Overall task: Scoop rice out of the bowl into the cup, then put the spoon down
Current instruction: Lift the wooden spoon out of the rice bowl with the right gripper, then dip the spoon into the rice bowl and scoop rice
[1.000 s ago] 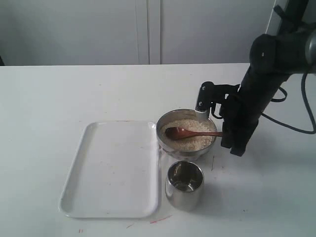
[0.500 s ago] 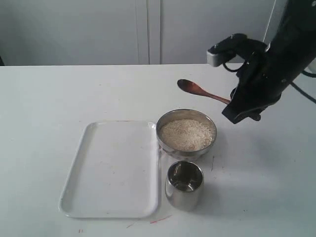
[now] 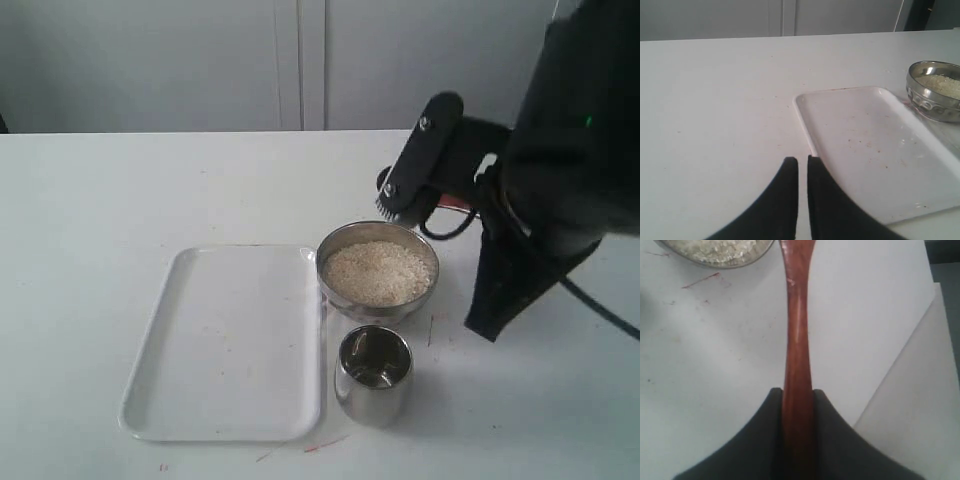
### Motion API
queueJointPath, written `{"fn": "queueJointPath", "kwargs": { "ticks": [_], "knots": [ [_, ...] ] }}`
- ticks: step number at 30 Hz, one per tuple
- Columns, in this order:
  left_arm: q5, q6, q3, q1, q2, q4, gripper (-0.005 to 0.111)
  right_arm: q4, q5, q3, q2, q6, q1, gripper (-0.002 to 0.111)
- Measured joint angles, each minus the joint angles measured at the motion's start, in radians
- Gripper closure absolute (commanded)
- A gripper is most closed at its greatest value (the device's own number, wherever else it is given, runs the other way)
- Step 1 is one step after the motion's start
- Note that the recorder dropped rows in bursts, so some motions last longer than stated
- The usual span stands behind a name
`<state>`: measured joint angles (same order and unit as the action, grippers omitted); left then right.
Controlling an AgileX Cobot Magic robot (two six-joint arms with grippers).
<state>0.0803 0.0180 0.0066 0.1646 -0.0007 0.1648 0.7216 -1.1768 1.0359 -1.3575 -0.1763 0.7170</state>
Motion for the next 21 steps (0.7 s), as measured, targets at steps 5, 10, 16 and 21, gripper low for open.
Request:
{"fn": "queueJointPath", "kwargs": {
  "ticks": [5, 10, 16, 21],
  "knots": [
    [0.0, 0.0, 0.0, 0.0, 0.0, 0.0, 0.092, 0.22, 0.112, -0.174, -0.068, -0.098, 0.004, 0.108],
    [0.0, 0.0, 0.0, 0.0, 0.0, 0.0, 0.092, 0.377, 0.159, -0.207, -0.162, -0.108, 0.004, 0.108],
    [0.0, 0.0, 0.0, 0.0, 0.0, 0.0, 0.092, 0.519, 0.176, -0.207, -0.254, -0.11, 0.004, 0.108],
    [0.0, 0.0, 0.0, 0.0, 0.0, 0.0, 0.092, 0.584, 0.179, -0.207, -0.317, -0.121, 0.004, 0.108]
  ]
}}
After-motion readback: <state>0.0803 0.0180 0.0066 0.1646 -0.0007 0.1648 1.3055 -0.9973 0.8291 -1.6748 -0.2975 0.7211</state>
